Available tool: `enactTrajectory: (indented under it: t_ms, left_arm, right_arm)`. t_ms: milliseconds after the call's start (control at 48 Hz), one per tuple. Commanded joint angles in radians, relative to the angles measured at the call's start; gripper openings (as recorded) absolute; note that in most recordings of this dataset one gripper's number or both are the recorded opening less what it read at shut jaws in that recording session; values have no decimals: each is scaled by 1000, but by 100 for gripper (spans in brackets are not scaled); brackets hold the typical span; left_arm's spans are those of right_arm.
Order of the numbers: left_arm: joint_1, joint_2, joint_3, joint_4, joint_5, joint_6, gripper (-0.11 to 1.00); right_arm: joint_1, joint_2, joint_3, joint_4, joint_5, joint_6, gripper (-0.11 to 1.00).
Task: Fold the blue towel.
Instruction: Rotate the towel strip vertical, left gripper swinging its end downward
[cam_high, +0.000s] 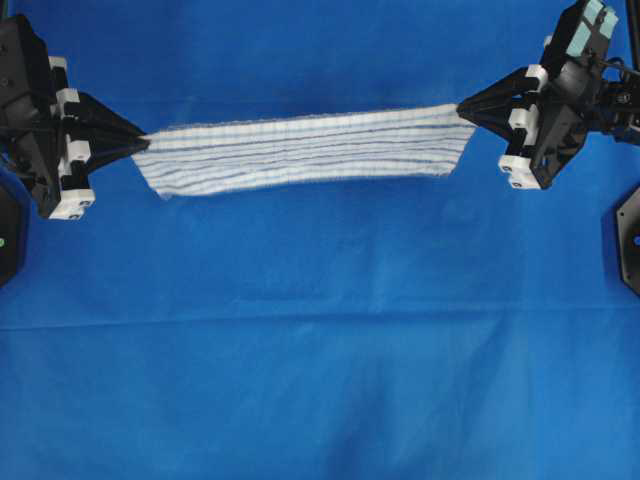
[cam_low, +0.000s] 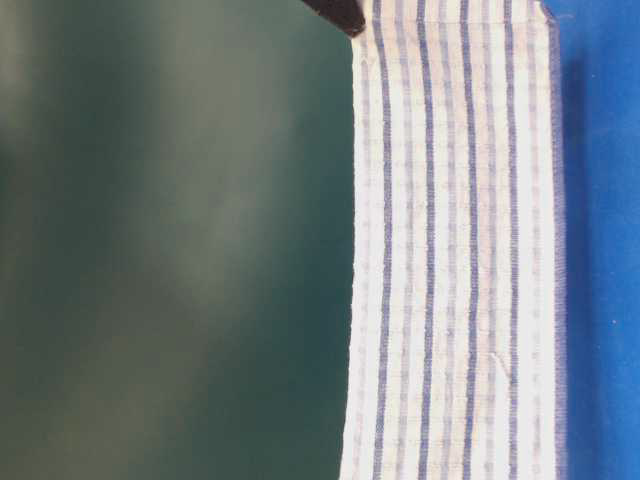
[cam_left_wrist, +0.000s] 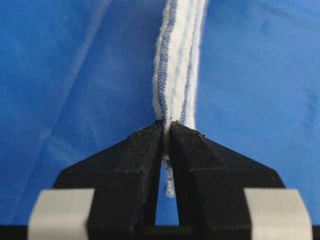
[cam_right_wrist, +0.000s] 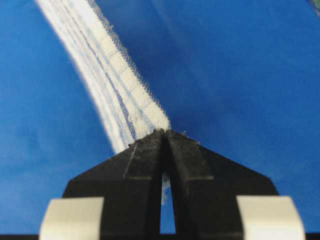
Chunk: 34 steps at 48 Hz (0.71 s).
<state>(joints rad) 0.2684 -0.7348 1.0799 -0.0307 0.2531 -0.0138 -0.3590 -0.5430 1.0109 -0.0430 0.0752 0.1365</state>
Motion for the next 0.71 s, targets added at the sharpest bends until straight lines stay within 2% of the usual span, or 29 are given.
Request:
enactTrajectory:
  t_ms: [0, 313, 500, 688]
  left_arm:
    - [-26, 9, -20, -3, -18, -3, 3]
    - [-225, 135, -64, -3, -187, -91, 3]
    - [-324, 270, -140, -3, -281, -92, 3]
    - [-379, 419, -262, 0, -305, -94, 3]
  right_arm:
    - [-3, 5, -21, -6, -18, -2, 3]
    - [-91, 117, -109, -69, -74, -2, 3]
    - [-161, 219, -202, -118, -75, -2, 3]
    - [-189, 325, -314, -163, -75, -3, 3]
